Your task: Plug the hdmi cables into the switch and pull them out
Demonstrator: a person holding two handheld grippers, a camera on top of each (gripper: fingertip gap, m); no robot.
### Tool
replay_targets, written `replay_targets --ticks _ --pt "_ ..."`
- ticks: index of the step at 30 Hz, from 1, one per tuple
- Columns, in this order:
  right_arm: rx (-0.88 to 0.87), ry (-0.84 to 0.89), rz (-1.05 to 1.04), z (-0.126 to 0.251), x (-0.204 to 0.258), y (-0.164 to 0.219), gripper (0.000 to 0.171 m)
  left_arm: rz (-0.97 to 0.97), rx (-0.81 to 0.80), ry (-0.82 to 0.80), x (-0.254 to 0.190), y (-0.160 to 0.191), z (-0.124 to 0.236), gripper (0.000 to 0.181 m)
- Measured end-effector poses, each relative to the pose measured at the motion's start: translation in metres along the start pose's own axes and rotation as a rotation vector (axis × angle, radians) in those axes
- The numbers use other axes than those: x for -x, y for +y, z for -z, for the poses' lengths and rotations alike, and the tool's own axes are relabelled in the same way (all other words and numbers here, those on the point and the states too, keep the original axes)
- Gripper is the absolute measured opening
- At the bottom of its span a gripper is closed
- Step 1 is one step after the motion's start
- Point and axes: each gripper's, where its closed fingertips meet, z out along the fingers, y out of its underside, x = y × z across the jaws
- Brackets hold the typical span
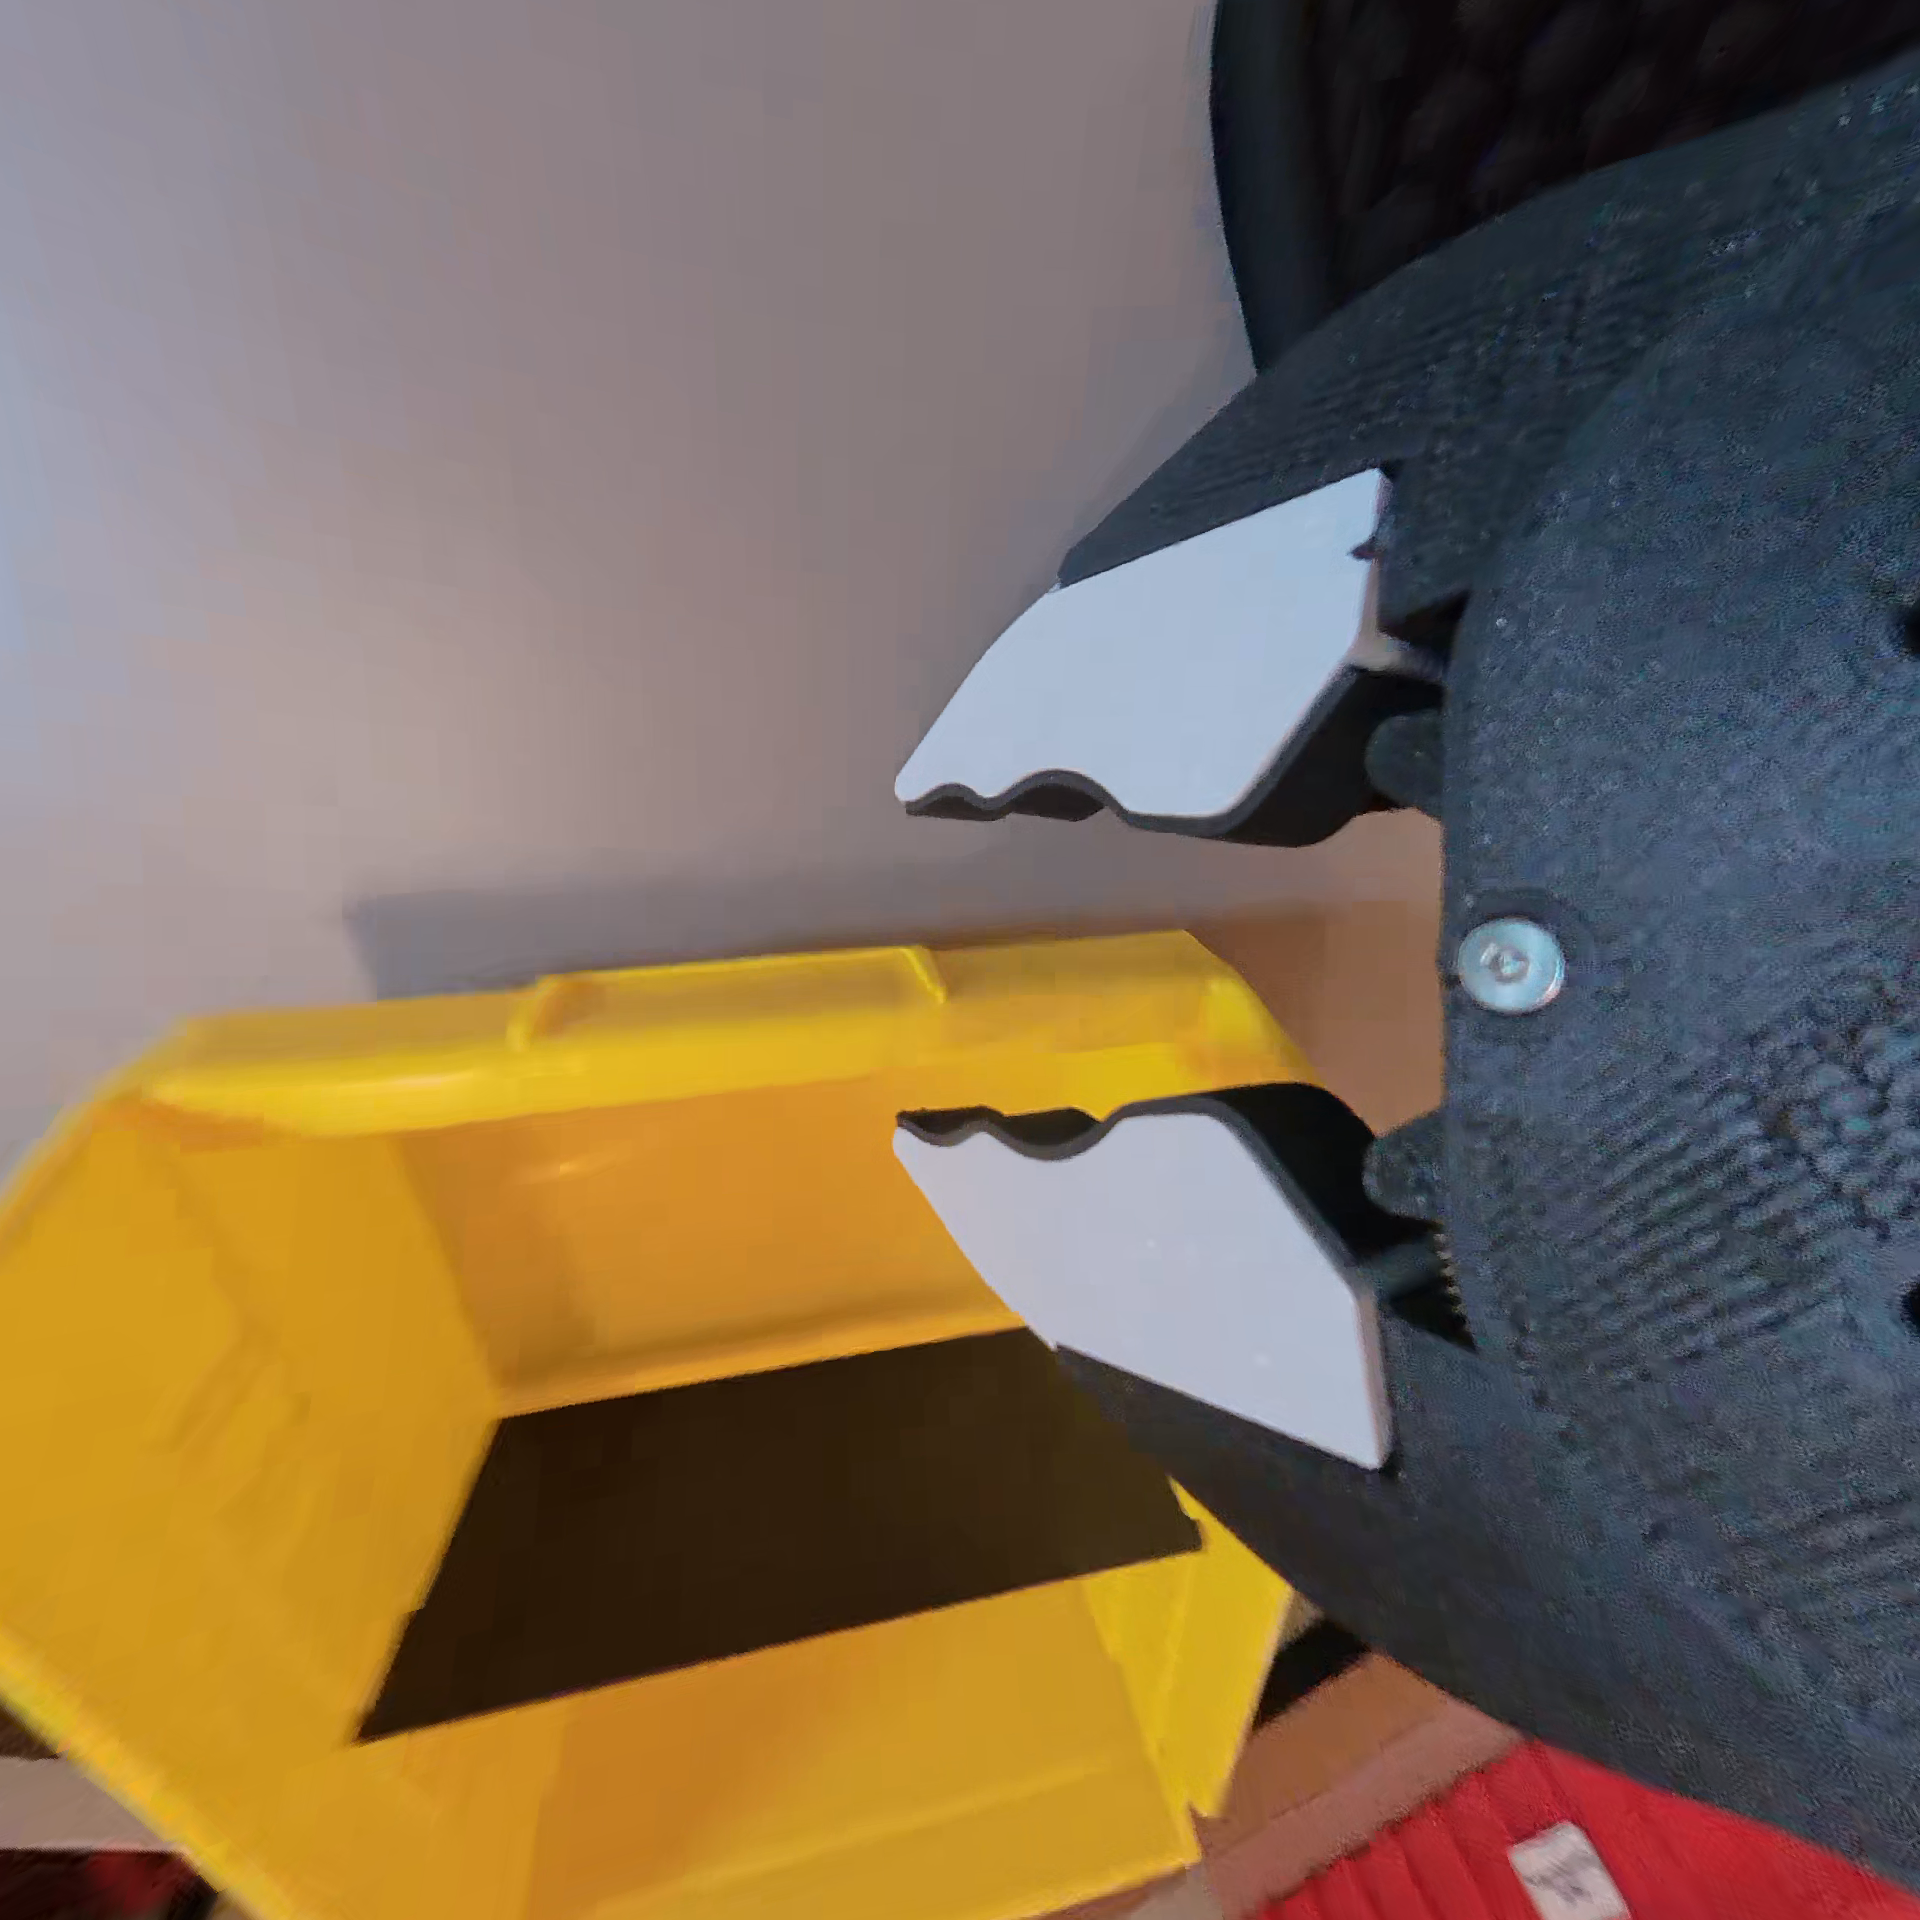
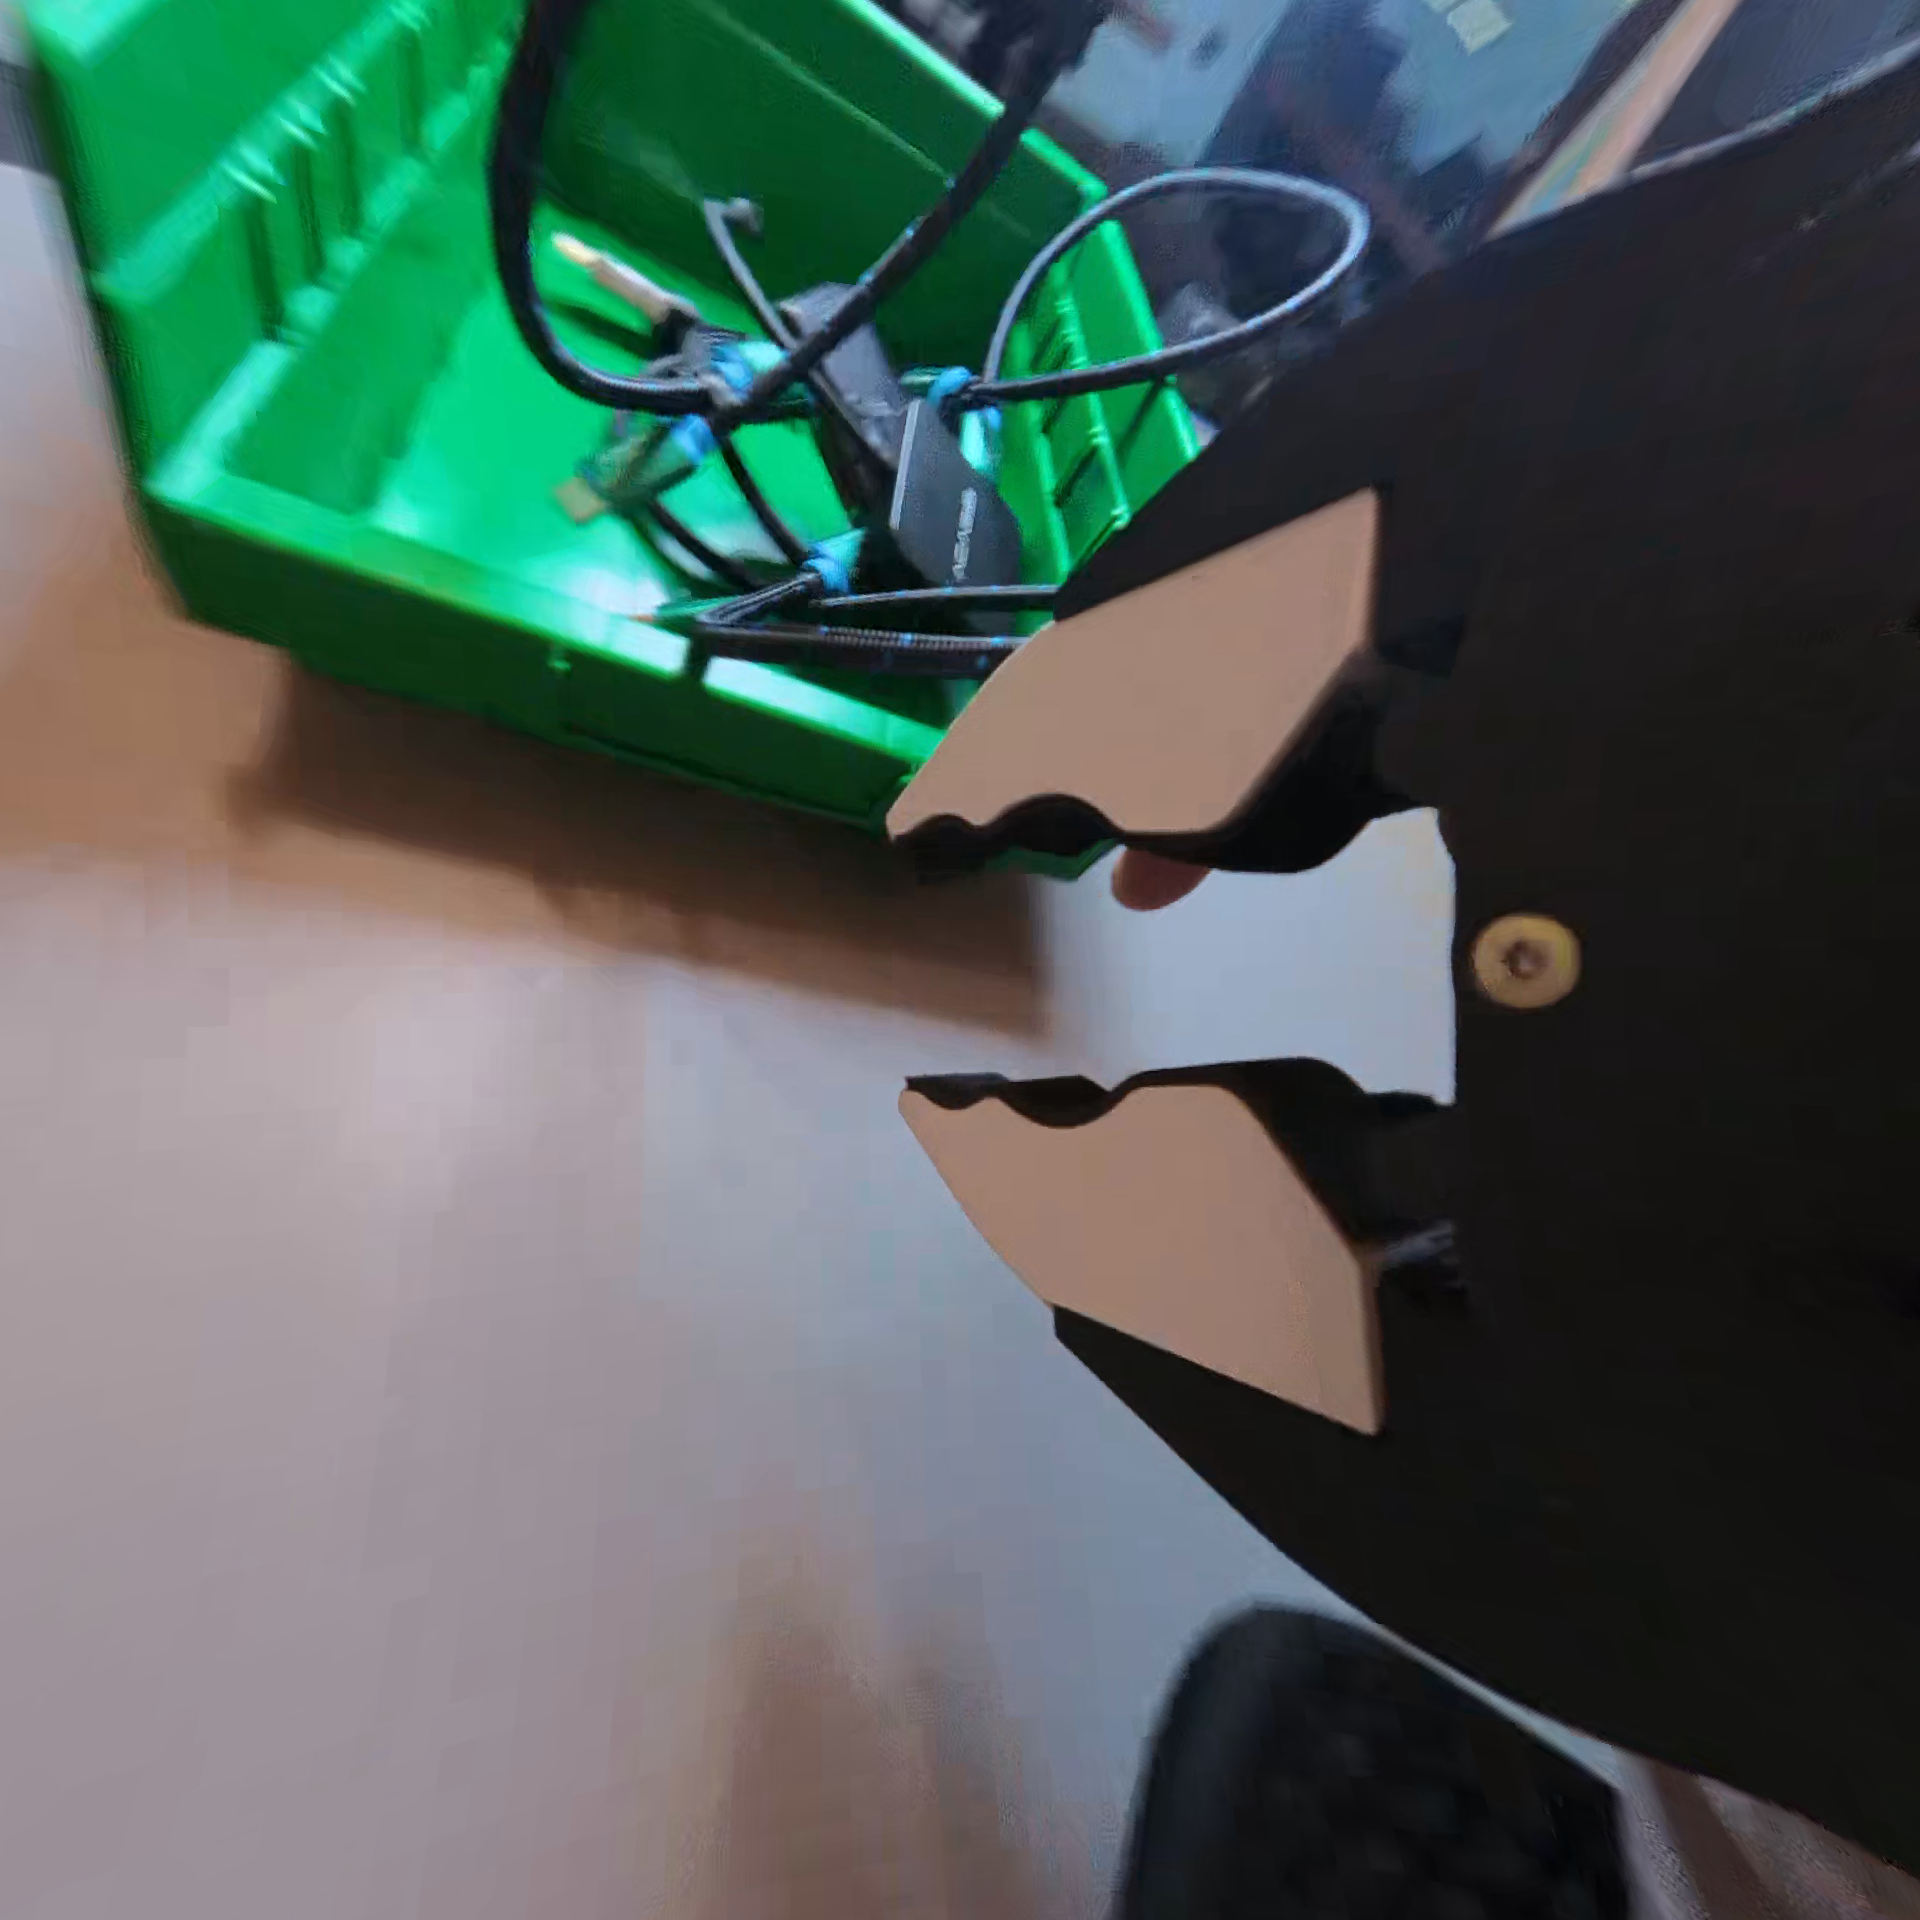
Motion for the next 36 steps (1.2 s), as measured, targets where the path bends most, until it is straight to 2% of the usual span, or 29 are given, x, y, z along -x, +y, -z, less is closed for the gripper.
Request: replay_targets --ticks 2,4,6,8,9,10,11,16,22,24,26,27,29,31,33,36 --pt "0.119 0.144 -0.042 -0.031 -0.026 0.017 0.051 0.005 -0.036 0.003 -0.005 -0.013 -0.004 0.054" --pt "0.096 0.238 -0.086 -0.046 -0.050 0.015 0.054 -0.030 0.038 -0.057 0.001 -0.014 -0.018 0.061" --pt "0.024 0.255 -0.107 -0.055 -0.062 0.003 0.054 -0.070 0.106 -0.073 0.006 -0.017 -0.035 0.064" --pt "-0.011 0.202 -0.099 -0.068 -0.062 -0.006 0.047 -0.080 0.208 -0.087 0.018 -0.011 -0.053 0.064" --pt "-0.013 0.170 -0.080 -0.076 -0.059 -0.008 0.041 -0.093 0.266 -0.068 0.021 -0.005 -0.061 0.061" --pt "-0.022 0.172 -0.051 -0.082 -0.058 -0.011 0.030 -0.114 0.291 -0.028 0.020 -0.003 -0.067 0.039" --pt "-0.020 0.205 -0.013 -0.083 -0.060 -0.012 0.030 -0.115 0.256 -0.005 0.020 -0.010 -0.071 0.033" --pt "-0.080 0.218 0.107 -0.067 -0.030 -0.019 0.031 -0.169 0.128 0.108 0.003 -0.022 -0.068 0.032" --pt "-0.185 0.292 0.233 -0.033 0.031 -0.034 0.031 -0.497 -0.080 0.159 -0.048 -0.056 -0.051 0.029" --pt "-0.229 0.330 0.229 -0.017 0.052 -0.037 0.034 -0.528 -0.144 0.120 -0.053 -0.074 -0.050 0.029" --pt "-0.326 0.351 0.151 0.013 0.073 -0.037 0.038 -0.485 -0.219 0.053 -0.046 -0.090 -0.046 0.036" --pt "-0.408 0.309 0.083 0.032 0.088 -0.036 0.040 -0.436 -0.278 0.060 -0.047 -0.098 -0.038 0.037" --pt "-0.599 0.164 -0.096 0.074 0.117 -0.029 0.040 -0.293 -0.473 0.149 -0.061 -0.116 -0.008 0.037" --pt "-0.739 0.101 -0.342 0.105 0.116 -0.006 0.033 -0.088 -0.660 0.318 -0.085 -0.135 0.026 0.037" --pt "-0.783 0.160 -0.585 0.110 0.093 0.031 0.033 0.090 -0.773 0.486 -0.112 -0.150 0.049 0.038" --pt "-0.796 0.215 -0.830 0.084 0.061 0.061 0.039 0.270 -0.830 0.533 -0.135 -0.174 0.044 0.043"
